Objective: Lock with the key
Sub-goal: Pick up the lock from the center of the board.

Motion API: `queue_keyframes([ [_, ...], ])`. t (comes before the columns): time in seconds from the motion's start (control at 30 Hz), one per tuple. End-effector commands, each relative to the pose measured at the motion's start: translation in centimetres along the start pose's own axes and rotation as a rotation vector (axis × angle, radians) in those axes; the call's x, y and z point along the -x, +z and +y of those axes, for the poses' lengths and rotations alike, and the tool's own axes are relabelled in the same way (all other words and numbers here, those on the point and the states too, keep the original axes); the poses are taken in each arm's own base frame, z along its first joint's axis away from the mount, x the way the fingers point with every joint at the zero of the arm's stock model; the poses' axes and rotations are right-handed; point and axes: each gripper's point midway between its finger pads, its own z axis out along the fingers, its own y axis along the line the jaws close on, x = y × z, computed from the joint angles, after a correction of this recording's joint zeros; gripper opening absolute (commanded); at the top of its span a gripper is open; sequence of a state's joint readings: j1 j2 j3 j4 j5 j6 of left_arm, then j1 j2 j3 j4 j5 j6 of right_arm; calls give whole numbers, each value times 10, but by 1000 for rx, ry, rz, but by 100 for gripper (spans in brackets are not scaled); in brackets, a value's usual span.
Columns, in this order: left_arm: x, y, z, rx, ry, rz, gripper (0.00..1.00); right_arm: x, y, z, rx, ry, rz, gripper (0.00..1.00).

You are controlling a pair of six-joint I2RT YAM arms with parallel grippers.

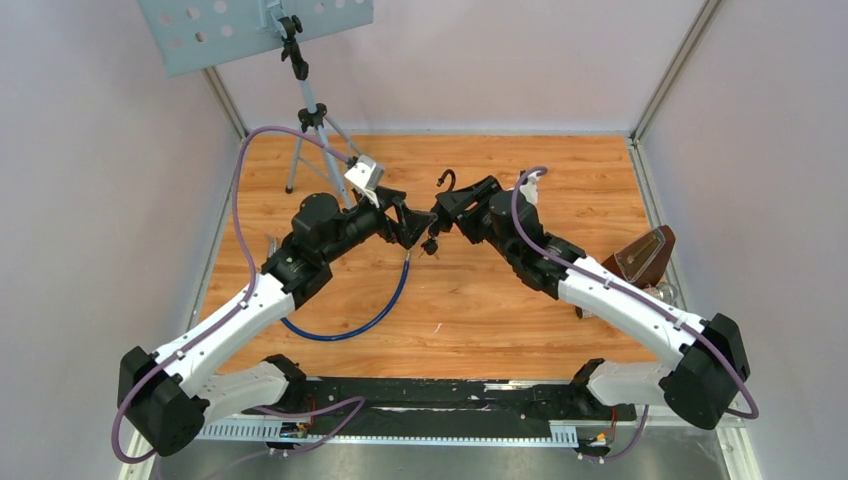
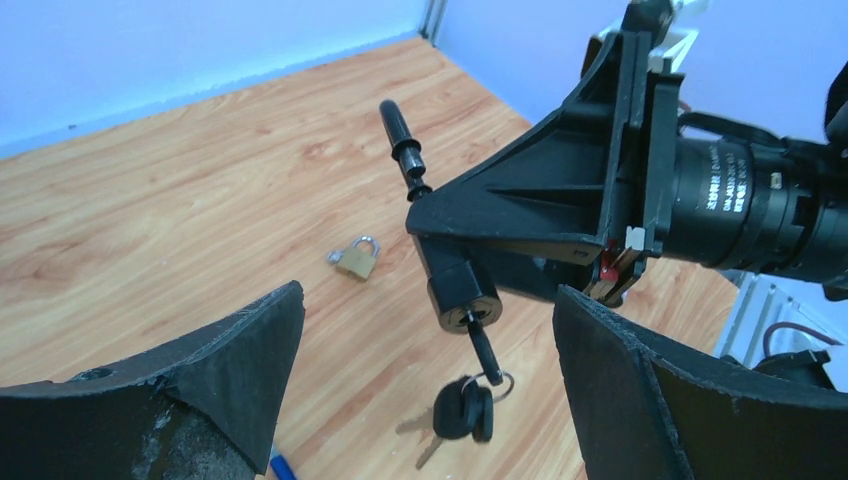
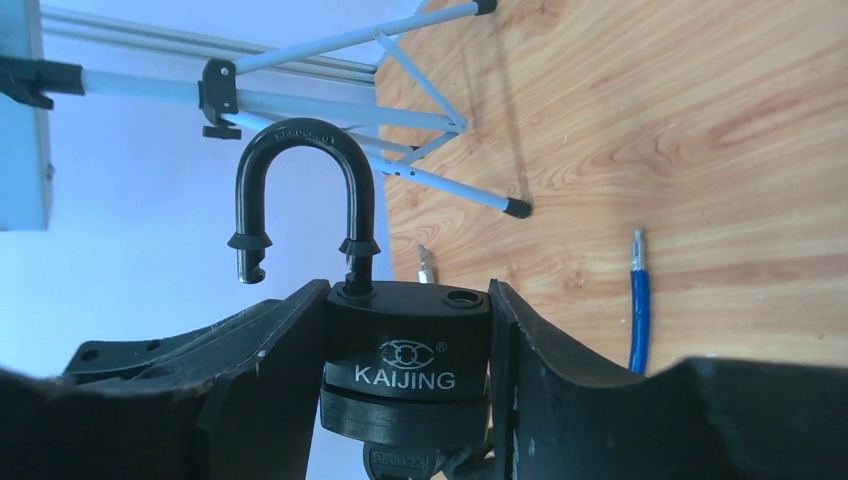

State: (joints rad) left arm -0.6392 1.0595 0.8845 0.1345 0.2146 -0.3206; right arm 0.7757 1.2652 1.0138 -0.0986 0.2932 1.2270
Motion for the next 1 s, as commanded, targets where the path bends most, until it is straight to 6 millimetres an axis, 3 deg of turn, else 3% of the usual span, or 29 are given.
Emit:
queue_keyframes([
  [0.0,31,4,-15,-38,6,-173,100,32,-32,69,226,293,-59,37],
  [0.33,12,14,-29,-97,-39,-163,97,39,-43,83,272,355,-54,38],
  [0.53,11,22,-32,-88,-79,-182,96,33,-39,90,292,345,-24,39],
  [0.7,4,32,-11,51,-160,-201,86,30,-37,94,317,349,-12,42],
  [0.97,-3,41,-7,125,-200,-221,65,25,-32,93,316,333,4,44],
])
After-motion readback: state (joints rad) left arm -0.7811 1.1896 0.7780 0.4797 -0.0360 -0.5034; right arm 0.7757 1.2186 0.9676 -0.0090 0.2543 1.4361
